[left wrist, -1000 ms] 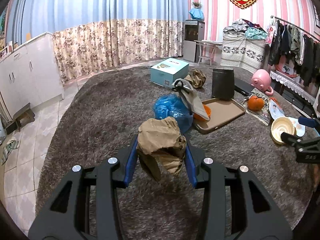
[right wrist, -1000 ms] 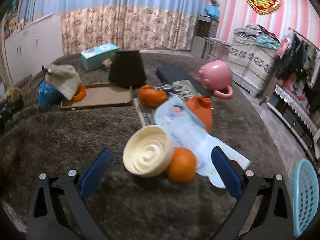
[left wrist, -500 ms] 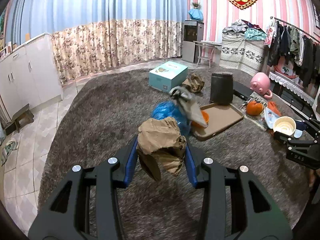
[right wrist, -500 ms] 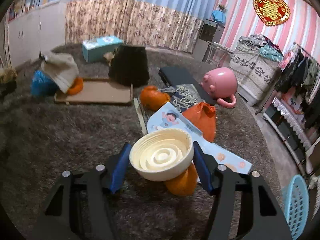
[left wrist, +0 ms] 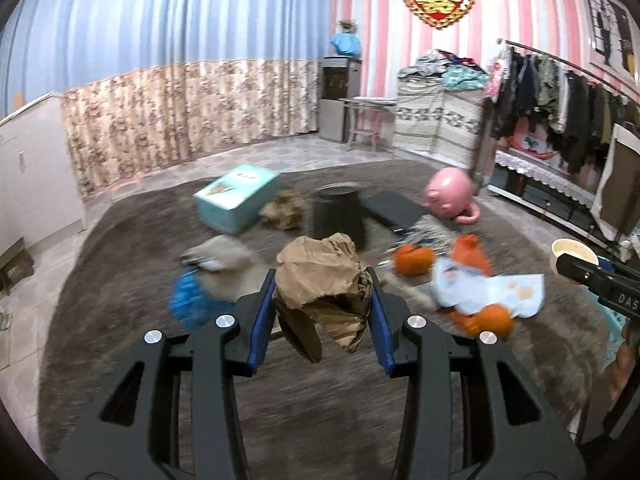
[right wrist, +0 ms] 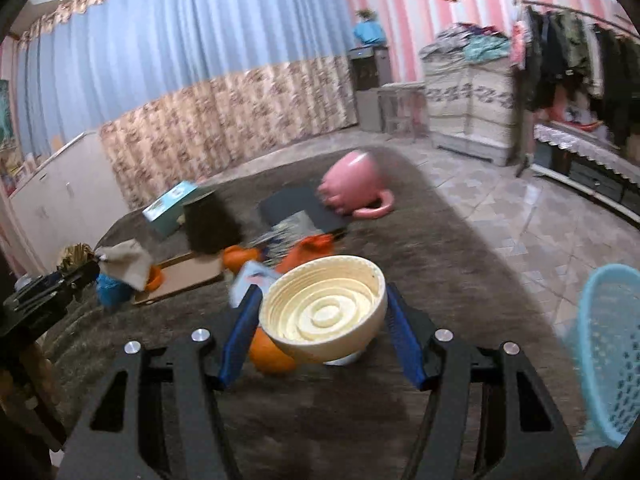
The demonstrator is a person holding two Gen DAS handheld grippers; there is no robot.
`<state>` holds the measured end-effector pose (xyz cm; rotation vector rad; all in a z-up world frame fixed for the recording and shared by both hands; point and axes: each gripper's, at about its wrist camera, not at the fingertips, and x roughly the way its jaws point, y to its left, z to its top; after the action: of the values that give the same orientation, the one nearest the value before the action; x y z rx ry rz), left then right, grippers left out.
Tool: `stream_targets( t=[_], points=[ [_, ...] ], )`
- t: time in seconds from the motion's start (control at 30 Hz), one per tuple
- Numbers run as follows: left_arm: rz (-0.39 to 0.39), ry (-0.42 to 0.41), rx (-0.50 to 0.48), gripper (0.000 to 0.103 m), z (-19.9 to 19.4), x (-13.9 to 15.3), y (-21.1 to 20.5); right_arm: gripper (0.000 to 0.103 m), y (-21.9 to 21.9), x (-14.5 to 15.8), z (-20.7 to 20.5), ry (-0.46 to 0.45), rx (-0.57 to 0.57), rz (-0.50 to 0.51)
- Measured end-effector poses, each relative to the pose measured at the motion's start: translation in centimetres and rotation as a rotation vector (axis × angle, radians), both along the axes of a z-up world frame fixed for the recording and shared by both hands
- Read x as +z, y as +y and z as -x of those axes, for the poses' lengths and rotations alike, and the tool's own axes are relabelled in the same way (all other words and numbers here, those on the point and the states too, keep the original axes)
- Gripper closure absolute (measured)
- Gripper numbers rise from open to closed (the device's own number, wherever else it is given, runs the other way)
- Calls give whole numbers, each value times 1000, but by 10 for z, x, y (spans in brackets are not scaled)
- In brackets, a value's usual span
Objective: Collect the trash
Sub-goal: 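Carry the paper bag and cream bowl over the light-blue basket with both grippers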
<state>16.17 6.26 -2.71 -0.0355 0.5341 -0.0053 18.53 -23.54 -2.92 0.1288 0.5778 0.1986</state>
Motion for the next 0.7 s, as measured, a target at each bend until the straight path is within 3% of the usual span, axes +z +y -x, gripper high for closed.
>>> stream_targets(
  t=[0.33,0.47,0.7],
  points=[
    [16,-50,-159,62,-28,21,-111,42,-133,3,23,-15,-353,-7],
    [8,-63,-232,62,-34,24,-161,42,-162,-2,29,-7,-442,42],
    [43,-53,-371,62,-42,25,-245,42,-226,0,57,-23,-612,38]
  ],
)
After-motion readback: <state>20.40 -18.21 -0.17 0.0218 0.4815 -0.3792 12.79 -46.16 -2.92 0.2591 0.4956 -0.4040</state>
